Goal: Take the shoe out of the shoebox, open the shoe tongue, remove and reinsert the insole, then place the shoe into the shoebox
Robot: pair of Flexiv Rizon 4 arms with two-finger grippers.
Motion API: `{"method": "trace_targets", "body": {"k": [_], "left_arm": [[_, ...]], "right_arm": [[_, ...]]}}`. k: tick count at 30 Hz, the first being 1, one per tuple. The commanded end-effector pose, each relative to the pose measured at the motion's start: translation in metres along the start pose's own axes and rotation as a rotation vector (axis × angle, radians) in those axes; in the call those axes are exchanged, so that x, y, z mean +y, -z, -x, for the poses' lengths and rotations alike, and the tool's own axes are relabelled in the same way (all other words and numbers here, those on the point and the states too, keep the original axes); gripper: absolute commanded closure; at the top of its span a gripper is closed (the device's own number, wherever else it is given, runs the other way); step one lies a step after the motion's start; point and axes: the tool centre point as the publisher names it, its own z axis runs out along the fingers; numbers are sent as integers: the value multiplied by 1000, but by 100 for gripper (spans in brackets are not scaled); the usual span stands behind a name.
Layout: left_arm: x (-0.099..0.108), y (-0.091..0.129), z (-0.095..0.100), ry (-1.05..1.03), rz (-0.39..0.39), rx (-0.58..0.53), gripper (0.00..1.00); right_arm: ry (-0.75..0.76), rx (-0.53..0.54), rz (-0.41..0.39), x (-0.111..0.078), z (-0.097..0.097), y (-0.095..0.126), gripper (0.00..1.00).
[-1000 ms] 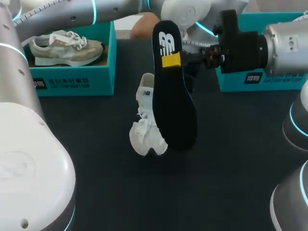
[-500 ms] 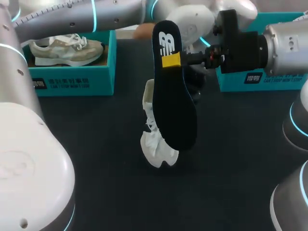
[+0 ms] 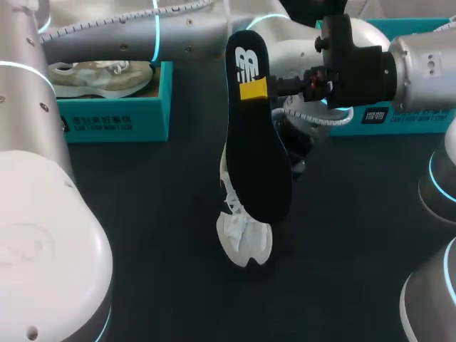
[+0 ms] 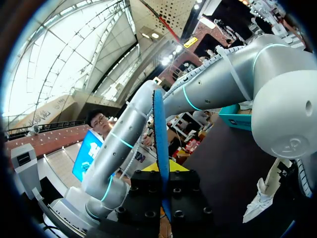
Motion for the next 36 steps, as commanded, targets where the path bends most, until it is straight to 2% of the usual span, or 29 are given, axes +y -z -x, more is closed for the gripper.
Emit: {"method": "trace_targets", "body": {"k": [1,5,9,10,11,12,22,29,36], "left_arm": [[1,-7,3,-15,-23,1,100],[3,-12,4,-16,-43,-2,100],[2,-12,4,-17,-56,-2,52],[0,-11,3,-18,-56,-3,35],[-1,-10,2,-18,-55,-6,9],[-2,-7,0,-22,-53,-15,0],[9,39,-32,9,-27,-186,0],[34,57,-52,64,-26,-262,0],[45,92,-78,71,20,-381,0]], "right_arm": [[-1,-4,0,0,0,-3,100],[-1,-4,0,0,0,-3,100],[-1,-4,0,0,0,-3,100],[-1,-4,0,0,0,-3,100],[-1,-4,0,0,0,-3,100],[-1,-4,0,0,0,-3,100],[-1,-4,0,0,0,-3,100],[-1,-4,0,0,0,-3,100],[-1,-4,0,0,0,-3,100]]}}
